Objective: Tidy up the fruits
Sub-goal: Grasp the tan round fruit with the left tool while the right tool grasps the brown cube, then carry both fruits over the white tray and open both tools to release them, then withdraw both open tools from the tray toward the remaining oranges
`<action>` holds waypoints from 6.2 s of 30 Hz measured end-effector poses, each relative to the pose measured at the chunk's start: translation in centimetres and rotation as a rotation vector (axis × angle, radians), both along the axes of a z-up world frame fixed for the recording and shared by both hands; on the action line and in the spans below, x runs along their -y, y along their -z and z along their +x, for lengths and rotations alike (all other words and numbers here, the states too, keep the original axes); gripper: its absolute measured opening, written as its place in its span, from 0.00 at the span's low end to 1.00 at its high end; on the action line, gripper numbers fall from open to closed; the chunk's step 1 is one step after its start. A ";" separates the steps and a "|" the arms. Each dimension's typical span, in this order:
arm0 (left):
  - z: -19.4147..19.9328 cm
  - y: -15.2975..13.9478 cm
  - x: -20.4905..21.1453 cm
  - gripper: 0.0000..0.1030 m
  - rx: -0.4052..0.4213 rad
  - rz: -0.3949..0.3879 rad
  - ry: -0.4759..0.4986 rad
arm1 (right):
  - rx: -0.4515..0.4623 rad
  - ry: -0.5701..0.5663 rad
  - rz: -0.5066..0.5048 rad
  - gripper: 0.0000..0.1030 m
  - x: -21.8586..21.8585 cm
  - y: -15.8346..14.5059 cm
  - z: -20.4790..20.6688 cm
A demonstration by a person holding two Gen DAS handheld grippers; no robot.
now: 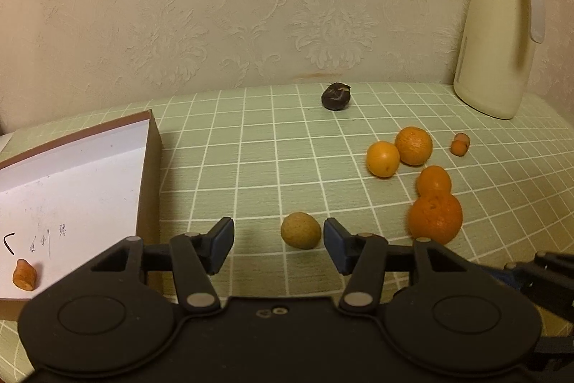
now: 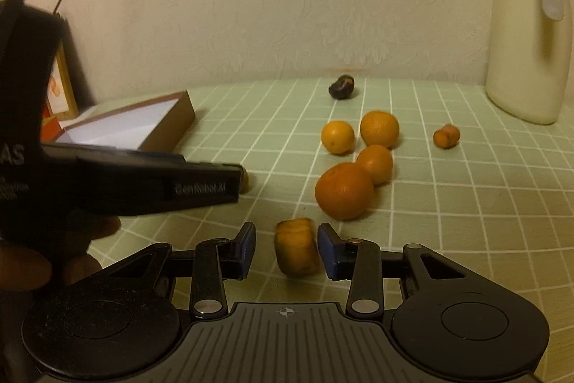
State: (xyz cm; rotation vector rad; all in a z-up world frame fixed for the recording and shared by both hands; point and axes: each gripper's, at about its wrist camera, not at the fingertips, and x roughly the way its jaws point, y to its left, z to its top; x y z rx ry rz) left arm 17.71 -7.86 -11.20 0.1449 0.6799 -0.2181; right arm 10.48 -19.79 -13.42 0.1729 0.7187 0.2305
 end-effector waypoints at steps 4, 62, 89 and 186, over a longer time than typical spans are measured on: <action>0.2 0.2 0.2 0.45 -0.008 0.000 0.006 | -0.012 0.028 -0.007 0.25 0.1 0.4 0.2; -6.9 -2.8 -6.5 0.17 0.013 -0.093 -0.036 | 0.047 0.003 0.051 0.23 -3.2 -4.0 -2.2; -10.1 -6.4 -21.8 0.17 0.141 -0.140 -0.396 | 0.229 -0.299 0.085 0.23 -17.0 -7.7 -1.6; -6.2 -11.2 -27.0 0.87 0.235 -0.136 -0.561 | 0.446 -0.253 0.143 1.00 -11.7 -9.7 1.0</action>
